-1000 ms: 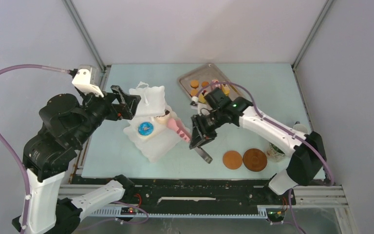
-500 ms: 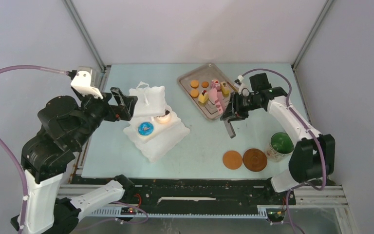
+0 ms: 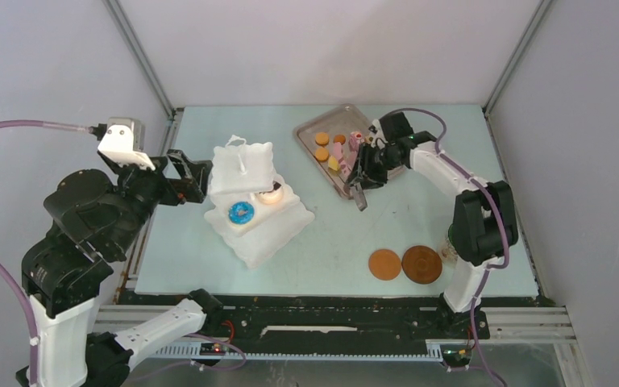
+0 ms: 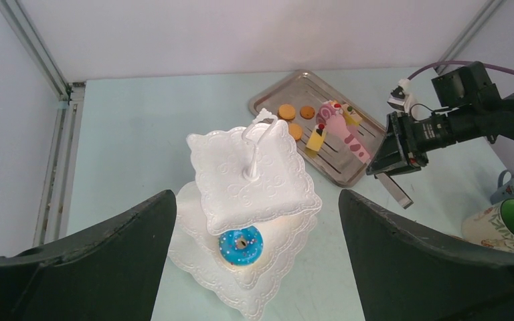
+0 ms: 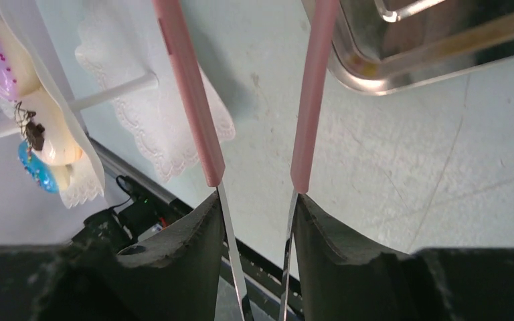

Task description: Serve the afternoon tea

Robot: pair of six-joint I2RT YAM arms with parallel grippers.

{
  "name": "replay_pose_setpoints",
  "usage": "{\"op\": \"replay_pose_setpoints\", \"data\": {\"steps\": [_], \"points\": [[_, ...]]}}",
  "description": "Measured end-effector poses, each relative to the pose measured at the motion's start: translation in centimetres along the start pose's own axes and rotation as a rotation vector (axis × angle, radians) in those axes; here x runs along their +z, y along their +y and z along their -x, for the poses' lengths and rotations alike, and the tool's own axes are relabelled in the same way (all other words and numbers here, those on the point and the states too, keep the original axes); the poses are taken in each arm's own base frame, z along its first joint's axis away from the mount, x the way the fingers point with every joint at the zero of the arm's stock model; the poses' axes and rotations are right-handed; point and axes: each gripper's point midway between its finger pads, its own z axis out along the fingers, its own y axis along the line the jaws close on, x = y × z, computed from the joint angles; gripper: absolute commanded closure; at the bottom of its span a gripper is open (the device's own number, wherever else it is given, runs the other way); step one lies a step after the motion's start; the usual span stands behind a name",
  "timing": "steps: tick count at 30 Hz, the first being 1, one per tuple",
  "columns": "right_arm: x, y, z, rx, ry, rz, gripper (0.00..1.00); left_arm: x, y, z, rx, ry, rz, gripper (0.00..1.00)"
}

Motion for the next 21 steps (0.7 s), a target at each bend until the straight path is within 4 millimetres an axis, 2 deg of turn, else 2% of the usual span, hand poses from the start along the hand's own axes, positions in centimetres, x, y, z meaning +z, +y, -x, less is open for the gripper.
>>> {"op": "replay_pose_setpoints", "data": {"steps": [3,12,21], "points": [[1.2,0.8,0.8,-0.033,-0.025,-0.031,0.57,0.0,0.2,0.0,-0.001,-0.003,0.010,0.01],[4.5,0.0,2.4,-0.055,-0.070,-0.178,0.58,-0.1,0.4,0.0,0.000,0.000,0.018,0.01],[6.0,-0.4,1.7,-0.068,-0.081,-0.272,0.57,-0.1,0.4,-0.1,0.001,0.003,0.020,0.01]]}}
